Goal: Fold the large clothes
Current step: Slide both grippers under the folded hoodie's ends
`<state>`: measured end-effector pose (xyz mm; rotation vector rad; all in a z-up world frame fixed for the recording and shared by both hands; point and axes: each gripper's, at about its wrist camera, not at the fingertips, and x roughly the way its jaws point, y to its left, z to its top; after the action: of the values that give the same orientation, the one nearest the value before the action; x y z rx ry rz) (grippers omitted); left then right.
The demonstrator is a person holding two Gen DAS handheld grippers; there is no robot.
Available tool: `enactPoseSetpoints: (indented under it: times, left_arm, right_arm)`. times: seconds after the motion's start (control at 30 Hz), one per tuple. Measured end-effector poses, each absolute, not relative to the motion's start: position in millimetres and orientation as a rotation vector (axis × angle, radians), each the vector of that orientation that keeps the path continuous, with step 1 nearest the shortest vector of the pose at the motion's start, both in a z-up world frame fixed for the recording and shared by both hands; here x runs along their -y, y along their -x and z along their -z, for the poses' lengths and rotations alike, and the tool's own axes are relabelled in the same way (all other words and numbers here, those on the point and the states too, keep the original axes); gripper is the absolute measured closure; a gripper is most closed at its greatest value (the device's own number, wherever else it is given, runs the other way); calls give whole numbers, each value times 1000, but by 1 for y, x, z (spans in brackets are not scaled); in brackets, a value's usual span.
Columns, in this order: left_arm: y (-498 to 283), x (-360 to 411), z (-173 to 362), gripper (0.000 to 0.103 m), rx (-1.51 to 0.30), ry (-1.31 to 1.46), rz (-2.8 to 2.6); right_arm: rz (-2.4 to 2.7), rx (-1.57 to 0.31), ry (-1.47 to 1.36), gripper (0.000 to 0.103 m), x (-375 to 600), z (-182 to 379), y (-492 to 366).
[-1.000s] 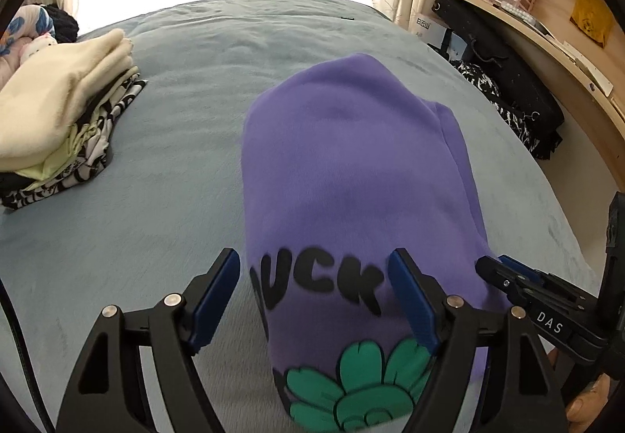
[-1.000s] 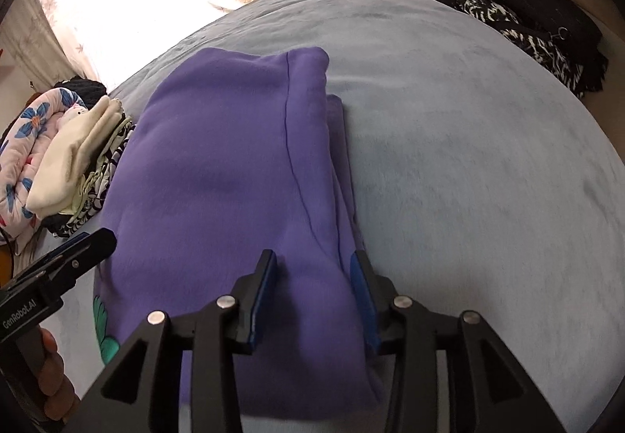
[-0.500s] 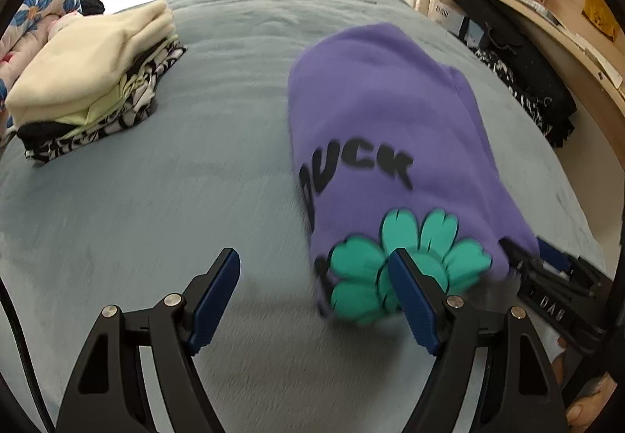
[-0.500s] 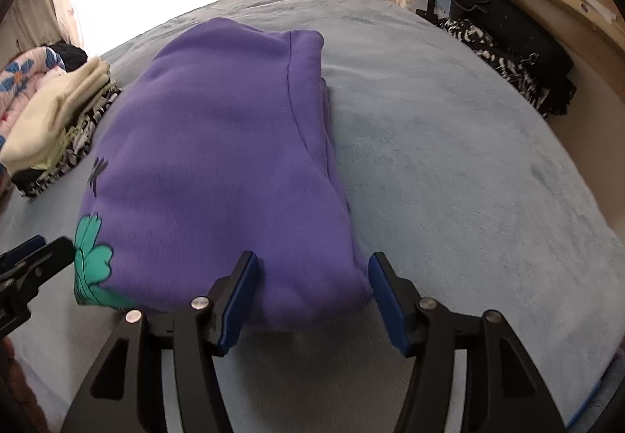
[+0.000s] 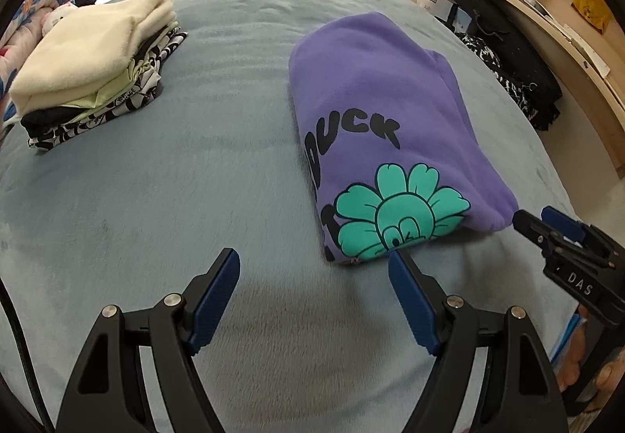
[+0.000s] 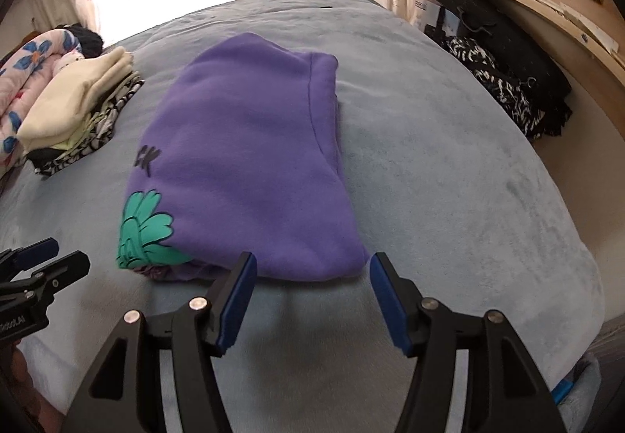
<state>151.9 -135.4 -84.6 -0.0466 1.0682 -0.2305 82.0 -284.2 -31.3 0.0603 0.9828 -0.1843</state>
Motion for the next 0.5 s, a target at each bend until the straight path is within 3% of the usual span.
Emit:
enactPoseSetpoints:
  times: [0.13,0.27,0.5]
  left_arm:
    - [-152,127,80,18,-1088,73,240]
    - [-160,117,78,18,-1101,131,275]
    - [-189,117,83,18,-1127,220,349]
  right_arm:
    - [144,-960,-69,42,292,19,-82]
    - [-9,-983,-276,30,318,16,-91]
    - [-78,-1046,-410,29,351,33,-119]
